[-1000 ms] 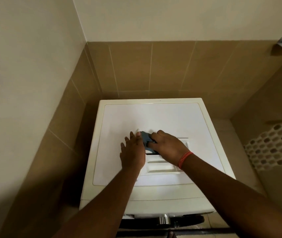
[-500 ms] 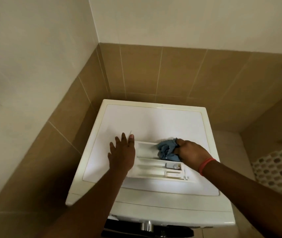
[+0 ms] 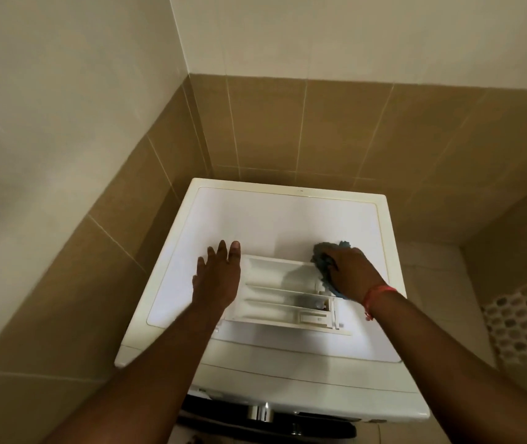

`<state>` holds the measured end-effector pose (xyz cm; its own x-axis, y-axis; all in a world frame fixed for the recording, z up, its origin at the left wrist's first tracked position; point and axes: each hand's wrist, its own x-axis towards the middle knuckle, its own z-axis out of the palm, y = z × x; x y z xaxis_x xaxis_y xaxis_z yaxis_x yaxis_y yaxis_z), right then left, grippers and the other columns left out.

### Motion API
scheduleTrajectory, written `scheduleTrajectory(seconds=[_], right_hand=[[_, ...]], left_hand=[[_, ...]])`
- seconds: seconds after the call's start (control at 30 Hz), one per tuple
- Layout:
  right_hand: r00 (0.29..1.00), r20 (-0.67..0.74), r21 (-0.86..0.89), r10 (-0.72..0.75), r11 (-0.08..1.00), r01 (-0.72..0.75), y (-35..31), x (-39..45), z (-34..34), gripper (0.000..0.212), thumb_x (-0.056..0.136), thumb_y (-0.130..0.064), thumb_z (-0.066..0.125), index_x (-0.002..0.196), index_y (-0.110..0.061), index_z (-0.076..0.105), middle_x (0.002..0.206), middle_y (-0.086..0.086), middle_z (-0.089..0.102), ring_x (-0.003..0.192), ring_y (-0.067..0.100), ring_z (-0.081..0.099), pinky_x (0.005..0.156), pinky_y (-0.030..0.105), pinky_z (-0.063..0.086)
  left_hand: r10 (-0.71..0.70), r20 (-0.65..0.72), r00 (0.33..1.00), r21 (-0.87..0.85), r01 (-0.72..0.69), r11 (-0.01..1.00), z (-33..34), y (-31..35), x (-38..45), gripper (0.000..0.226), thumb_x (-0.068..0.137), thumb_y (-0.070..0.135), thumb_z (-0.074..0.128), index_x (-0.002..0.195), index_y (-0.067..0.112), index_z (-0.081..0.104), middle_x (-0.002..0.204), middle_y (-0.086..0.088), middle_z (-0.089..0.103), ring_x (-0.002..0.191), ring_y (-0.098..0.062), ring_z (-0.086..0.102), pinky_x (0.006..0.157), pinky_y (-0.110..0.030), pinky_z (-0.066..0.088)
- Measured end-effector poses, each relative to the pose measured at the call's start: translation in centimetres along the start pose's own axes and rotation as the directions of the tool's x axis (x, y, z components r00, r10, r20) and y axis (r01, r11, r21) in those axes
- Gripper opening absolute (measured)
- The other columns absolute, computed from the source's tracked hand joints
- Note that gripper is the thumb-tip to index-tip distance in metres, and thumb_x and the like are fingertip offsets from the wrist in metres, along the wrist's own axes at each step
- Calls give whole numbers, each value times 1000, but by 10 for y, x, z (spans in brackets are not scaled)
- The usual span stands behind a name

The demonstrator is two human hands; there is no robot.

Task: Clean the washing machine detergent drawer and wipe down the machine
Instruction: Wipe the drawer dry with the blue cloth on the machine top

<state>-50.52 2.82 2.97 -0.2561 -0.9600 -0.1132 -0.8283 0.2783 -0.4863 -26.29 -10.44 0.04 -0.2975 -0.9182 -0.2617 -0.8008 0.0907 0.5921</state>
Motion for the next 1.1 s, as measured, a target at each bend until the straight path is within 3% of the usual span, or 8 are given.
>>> scheduleTrajectory(seconds=[0.1,0.17,0.47,0.6,0.77,0.93,1.0,1.1], right_hand=[[993,106,-260,48,965,-19,-6,19,4,8,87,-18,61,91,-23,58,95,5,62,98,28,60,88,34,46],[974,200,-417,110,909,-17,-4,25,-1,22,92,-30,56,106,-14,60,109,13,56,108,31,53,92,36,41],[928,371,-92,36,996,-2,-30,41,1,17,93,-9,49,99,-10,65,93,3,64,85,19,58,72,24,42],[910,415,-6,-18,1000,22,-80,61,24,14,92,-5,47,90,-12,60,85,4,60,78,23,60,68,34,54],[890,450,120,-75,992,23,-119,84,42,20,96,-9,46,108,-10,62,95,5,62,80,25,65,74,38,59],[838,545,-49,-19,997,54,-84,80,14,32,96,-20,54,128,-19,59,121,1,60,111,20,55,94,28,40],[858,510,-170,67,985,25,-64,78,5,32,95,-28,58,126,-23,60,116,-3,59,104,13,53,93,27,41],[805,587,-230,85,971,65,-46,80,6,9,96,-18,55,90,-25,58,88,-6,50,80,11,48,79,26,41]], left_hand=[[-45,3,999,-74,45,996,-7,8,-5,111,66,93,0,150,26,30,160,-1,24,149,-25,14,118,-59,11],[-42,26,999,-82,44,996,-8,12,-9,98,78,86,5,151,25,29,160,-3,23,149,-26,13,118,-59,11],[-16,58,998,-102,22,995,-5,10,-3,88,82,75,6,152,25,26,162,-2,20,150,-26,11,119,-59,10],[-15,56,998,-60,18,998,-2,6,-4,86,85,73,0,152,25,24,161,-4,21,149,-29,14,117,-59,16],[-103,55,993,-51,105,993,-4,10,-6,97,78,75,-8,156,22,16,163,-8,16,150,-31,10,120,-55,12],[-128,45,991,-15,129,992,-7,13,-9,86,84,71,3,156,24,12,164,-7,12,150,-35,9,117,-60,18],[-125,45,991,-29,126,992,-7,13,-10,83,87,70,6,156,24,11,164,-7,11,150,-36,7,116,-61,20],[-108,40,993,-29,109,994,-8,14,-12,81,89,67,8,156,22,11,164,-8,12,150,-36,8,115,-62,21]])
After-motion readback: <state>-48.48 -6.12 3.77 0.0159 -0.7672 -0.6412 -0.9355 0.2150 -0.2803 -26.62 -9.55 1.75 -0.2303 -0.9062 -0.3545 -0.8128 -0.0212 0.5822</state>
